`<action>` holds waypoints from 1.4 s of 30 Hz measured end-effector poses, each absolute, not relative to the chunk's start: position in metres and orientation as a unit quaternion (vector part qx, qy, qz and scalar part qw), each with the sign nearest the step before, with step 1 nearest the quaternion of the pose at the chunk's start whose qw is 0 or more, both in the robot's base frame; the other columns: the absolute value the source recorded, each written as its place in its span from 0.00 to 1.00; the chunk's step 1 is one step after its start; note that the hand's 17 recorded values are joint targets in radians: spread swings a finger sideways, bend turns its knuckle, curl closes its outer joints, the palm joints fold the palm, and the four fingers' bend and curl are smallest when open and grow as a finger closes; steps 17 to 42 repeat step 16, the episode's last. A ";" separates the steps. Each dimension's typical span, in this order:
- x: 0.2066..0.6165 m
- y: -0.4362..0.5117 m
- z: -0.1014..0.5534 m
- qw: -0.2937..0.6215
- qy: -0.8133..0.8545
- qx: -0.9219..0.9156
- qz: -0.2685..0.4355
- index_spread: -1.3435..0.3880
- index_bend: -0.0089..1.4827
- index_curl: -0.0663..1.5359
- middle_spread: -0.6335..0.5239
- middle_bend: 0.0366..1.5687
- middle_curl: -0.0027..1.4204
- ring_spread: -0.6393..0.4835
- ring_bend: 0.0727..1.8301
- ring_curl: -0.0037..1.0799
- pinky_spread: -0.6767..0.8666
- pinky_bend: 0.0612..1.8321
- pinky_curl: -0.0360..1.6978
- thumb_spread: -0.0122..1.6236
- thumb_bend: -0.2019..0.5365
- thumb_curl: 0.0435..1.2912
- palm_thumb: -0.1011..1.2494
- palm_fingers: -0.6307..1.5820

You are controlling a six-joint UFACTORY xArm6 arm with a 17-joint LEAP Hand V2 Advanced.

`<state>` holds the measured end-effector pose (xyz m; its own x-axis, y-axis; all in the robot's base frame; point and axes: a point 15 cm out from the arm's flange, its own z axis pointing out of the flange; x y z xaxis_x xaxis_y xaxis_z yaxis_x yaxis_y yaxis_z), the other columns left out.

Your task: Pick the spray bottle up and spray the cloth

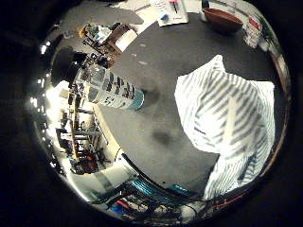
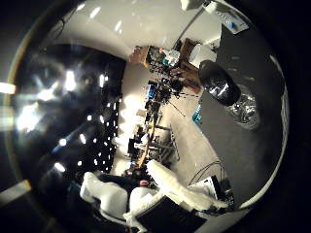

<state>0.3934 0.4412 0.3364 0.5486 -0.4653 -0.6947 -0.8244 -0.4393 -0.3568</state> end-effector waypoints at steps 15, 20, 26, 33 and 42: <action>0.406 0.377 0.406 0.347 0.436 -0.815 0.162 0.58 0.12 0.23 0.48 0.10 0.25 0.72 0.18 0.22 0.80 0.48 0.09 0.51 0.23 0.25 0.44 0.33; 0.403 0.372 0.405 0.345 0.438 -0.814 0.161 0.58 0.12 0.23 0.48 0.10 0.25 0.72 0.18 0.22 0.80 0.47 0.10 0.50 0.23 0.25 0.45 0.33; 0.403 0.372 0.405 0.345 0.438 -0.814 0.161 0.58 0.12 0.23 0.48 0.10 0.25 0.72 0.18 0.22 0.80 0.47 0.10 0.50 0.23 0.25 0.45 0.33; 0.403 0.372 0.405 0.345 0.438 -0.814 0.161 0.58 0.12 0.23 0.48 0.10 0.25 0.72 0.18 0.22 0.80 0.47 0.10 0.50 0.23 0.25 0.45 0.33; 0.403 0.372 0.405 0.345 0.438 -0.814 0.161 0.58 0.12 0.23 0.48 0.10 0.25 0.72 0.18 0.22 0.80 0.47 0.10 0.50 0.23 0.25 0.45 0.33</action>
